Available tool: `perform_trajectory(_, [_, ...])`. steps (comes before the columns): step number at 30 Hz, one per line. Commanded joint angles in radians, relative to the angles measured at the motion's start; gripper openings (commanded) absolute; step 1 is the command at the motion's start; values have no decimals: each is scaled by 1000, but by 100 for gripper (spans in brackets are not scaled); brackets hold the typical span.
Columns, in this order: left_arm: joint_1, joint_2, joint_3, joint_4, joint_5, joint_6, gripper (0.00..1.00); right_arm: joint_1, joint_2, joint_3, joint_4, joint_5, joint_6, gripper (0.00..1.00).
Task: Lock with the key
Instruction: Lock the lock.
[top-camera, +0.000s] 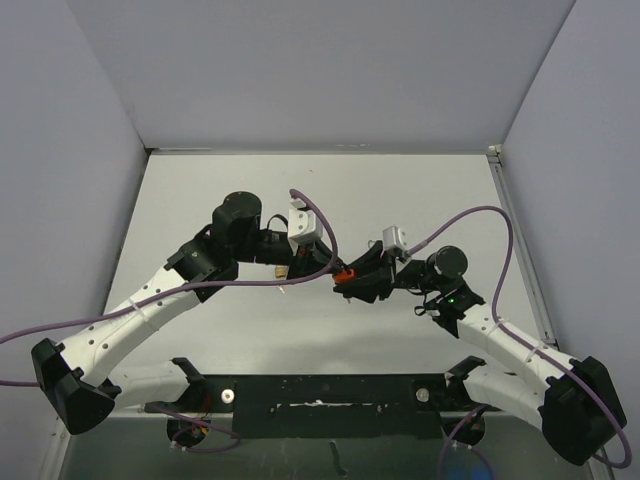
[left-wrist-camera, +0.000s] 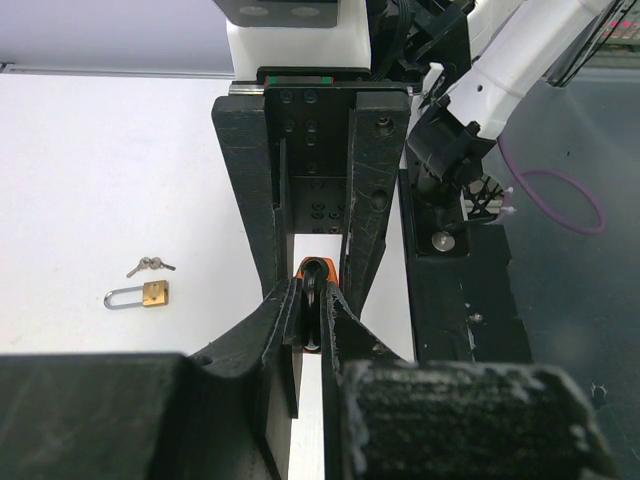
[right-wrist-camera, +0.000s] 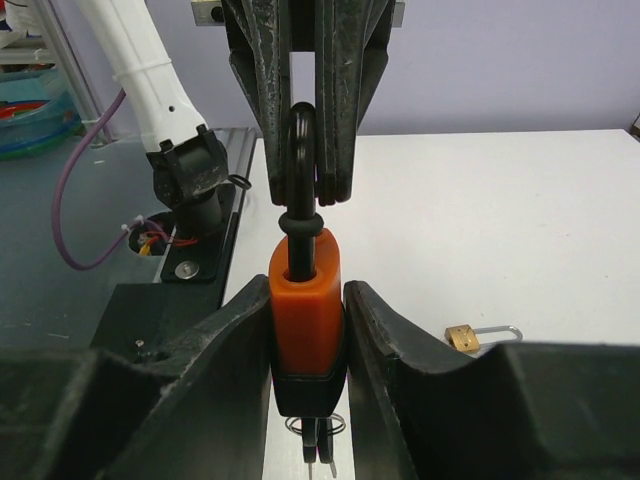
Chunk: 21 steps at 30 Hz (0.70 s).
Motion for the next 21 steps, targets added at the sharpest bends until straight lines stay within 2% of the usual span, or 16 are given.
perform_trajectory(1, [5,-3,0,69,20,-20,0,16,-35,75,98,13,-34,0])
perform_trajectory(13, [5,13,11,0,47,-15,0,1,-46,135,93,59,-46,0])
perform_trajectory(21, [5,18,4,-48,62,4,0,-7,-64,149,168,93,-26,0])
